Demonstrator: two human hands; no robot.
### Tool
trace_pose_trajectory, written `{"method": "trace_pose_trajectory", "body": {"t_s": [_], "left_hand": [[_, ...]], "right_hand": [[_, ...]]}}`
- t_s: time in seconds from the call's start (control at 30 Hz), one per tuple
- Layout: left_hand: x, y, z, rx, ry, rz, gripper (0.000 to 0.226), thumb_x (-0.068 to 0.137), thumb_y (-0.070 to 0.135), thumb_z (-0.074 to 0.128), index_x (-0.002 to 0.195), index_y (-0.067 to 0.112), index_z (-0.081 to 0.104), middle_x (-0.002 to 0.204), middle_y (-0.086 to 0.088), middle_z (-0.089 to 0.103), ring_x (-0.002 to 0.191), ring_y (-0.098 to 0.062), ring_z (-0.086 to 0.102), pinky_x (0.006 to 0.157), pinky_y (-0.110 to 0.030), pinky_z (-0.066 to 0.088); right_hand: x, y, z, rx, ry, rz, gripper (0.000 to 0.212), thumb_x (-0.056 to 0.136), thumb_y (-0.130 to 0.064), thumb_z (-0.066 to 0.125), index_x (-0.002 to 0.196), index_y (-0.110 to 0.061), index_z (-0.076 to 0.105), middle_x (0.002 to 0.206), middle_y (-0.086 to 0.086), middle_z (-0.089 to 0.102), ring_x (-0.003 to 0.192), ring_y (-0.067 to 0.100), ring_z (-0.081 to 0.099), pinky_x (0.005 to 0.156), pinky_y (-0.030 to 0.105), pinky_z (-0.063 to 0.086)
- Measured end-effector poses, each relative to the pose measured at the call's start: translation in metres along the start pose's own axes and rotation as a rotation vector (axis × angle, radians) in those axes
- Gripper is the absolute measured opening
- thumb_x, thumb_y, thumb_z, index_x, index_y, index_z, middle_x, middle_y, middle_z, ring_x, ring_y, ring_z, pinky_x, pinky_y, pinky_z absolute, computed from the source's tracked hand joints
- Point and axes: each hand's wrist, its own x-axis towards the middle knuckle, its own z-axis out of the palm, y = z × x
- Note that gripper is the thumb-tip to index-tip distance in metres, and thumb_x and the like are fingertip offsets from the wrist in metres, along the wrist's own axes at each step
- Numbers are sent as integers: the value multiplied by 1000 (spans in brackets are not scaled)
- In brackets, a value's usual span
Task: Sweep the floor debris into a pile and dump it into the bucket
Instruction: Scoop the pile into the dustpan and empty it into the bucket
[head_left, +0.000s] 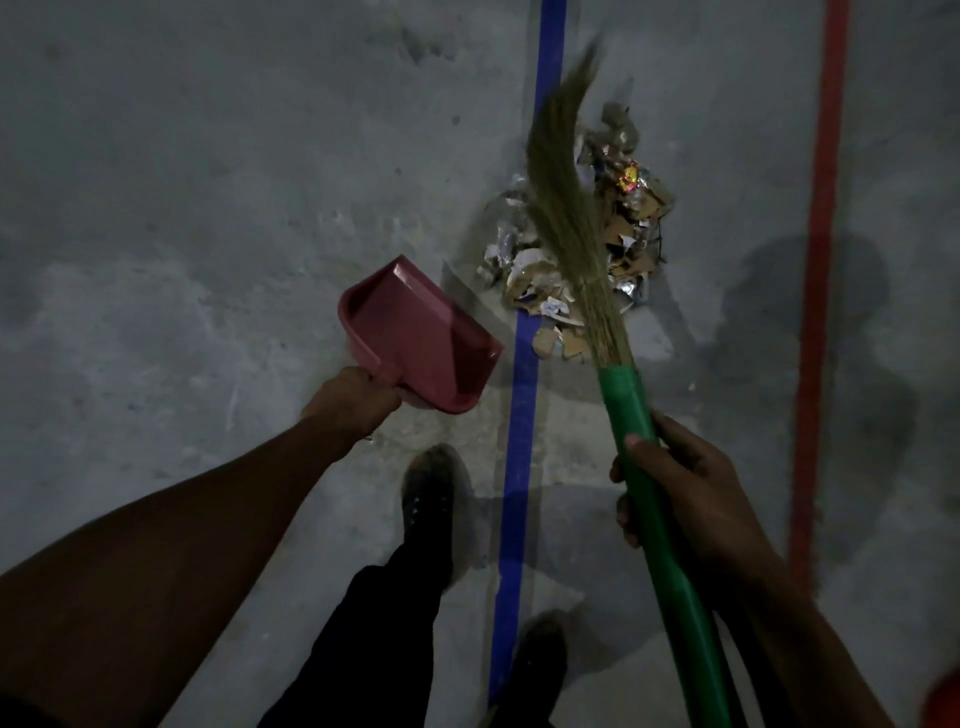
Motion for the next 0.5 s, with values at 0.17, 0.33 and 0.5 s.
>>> {"method": "trace_pose_trajectory", "body": {"t_s": [0.17, 0.33, 0.5], "left_hand": [[6, 8, 26, -26, -7, -18, 25, 81, 30, 63, 84, 5, 63, 83, -11, 64, 72, -24, 61, 65, -33, 55], [17, 7, 54, -16, -21, -47, 26, 86, 29, 61, 90, 4, 65, 81, -10, 63, 65, -20, 56, 51, -24, 41], [37, 7, 88, -51, 15, -85, 28, 87, 27, 61, 89, 0, 67, 77, -11, 61, 62, -20, 54, 53, -25, 44]], "right_hand": [[49, -2, -16, -281, 70, -120, 71, 87, -4, 67, 144, -34, 38, 104, 4, 60, 68, 22, 65, 54, 30, 57], [124, 1, -42, -396, 97, -49, 69, 80, 2, 68, 138, -24, 40, 112, 10, 55, 88, 31, 64, 60, 37, 58], [194, -16, -70, -497, 151, -95, 37, 85, -4, 66, 110, -21, 45, 91, 10, 60, 68, 26, 64, 58, 38, 57]]}}
